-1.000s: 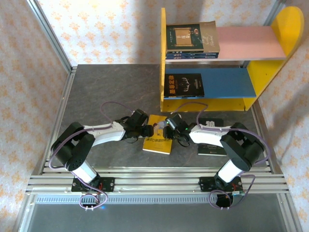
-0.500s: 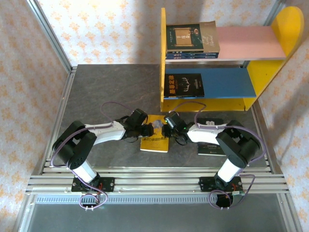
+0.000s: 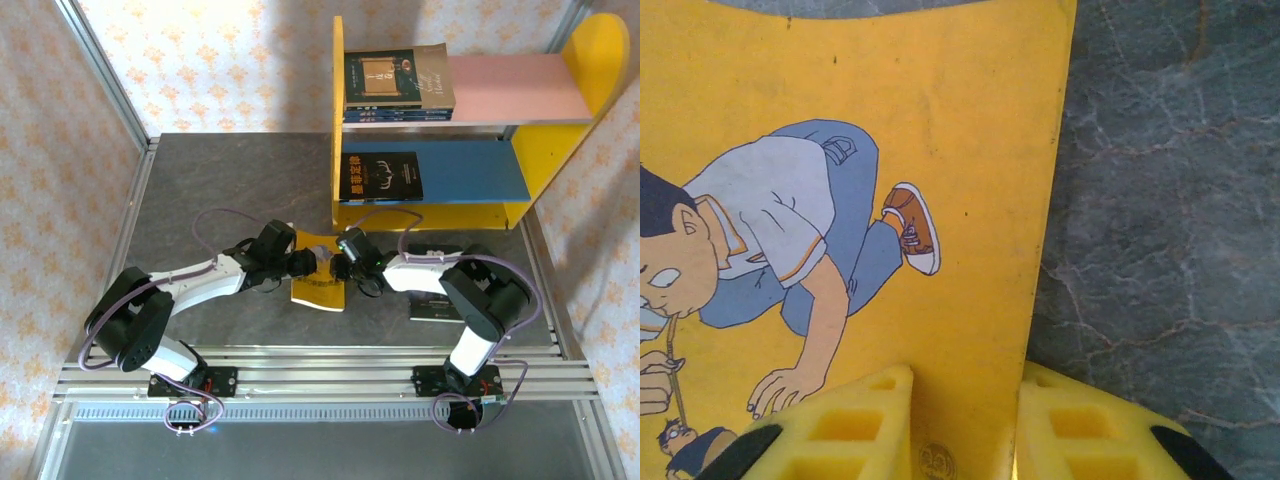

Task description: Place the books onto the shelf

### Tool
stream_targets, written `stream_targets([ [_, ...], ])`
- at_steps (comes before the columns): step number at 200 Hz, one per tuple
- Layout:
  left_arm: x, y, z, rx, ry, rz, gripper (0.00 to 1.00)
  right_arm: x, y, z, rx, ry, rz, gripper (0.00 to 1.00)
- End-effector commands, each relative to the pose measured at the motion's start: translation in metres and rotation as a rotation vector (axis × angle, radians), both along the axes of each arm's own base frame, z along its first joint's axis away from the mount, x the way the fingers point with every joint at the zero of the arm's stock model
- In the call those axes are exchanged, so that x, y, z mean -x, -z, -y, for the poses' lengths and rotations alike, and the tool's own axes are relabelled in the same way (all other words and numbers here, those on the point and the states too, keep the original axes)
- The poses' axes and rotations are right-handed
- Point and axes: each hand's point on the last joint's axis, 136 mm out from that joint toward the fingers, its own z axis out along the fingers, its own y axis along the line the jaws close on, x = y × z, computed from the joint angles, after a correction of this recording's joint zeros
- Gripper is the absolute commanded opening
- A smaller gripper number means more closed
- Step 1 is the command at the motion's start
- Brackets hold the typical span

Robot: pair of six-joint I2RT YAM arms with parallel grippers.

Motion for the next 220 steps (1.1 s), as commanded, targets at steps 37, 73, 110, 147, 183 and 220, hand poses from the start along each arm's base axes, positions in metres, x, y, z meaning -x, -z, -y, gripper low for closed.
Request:
stream_targets([
  [37,0.001,-0.029,0.038,0.154,0.115,0.068,0.48,0.047,0.031,-0.032,-0.058,-0.167,-0.164,0.24],
  [73,0.000,-0.023,0.035,0.126,0.115,0.062,0.44,0.046,0.027,-0.038,-0.088,-0.174,-0.159,0.27],
  [110,0.000,-0.017,0.032,0.103,0.108,0.052,0.39,0.045,0.026,-0.036,-0.084,-0.157,-0.154,0.39],
  [147,0.000,-0.015,0.027,0.072,0.095,0.052,0.33,0.045,0.029,-0.030,-0.061,-0.143,-0.156,0.47],
  [183,-0.001,-0.013,0.023,0.052,0.082,0.056,0.26,0.045,0.028,-0.026,-0.044,-0.135,-0.150,0.50],
  [220,-0.001,-0.010,0.019,0.030,0.071,0.053,0.13,0.043,0.027,-0.019,-0.016,-0.121,-0.135,0.56],
])
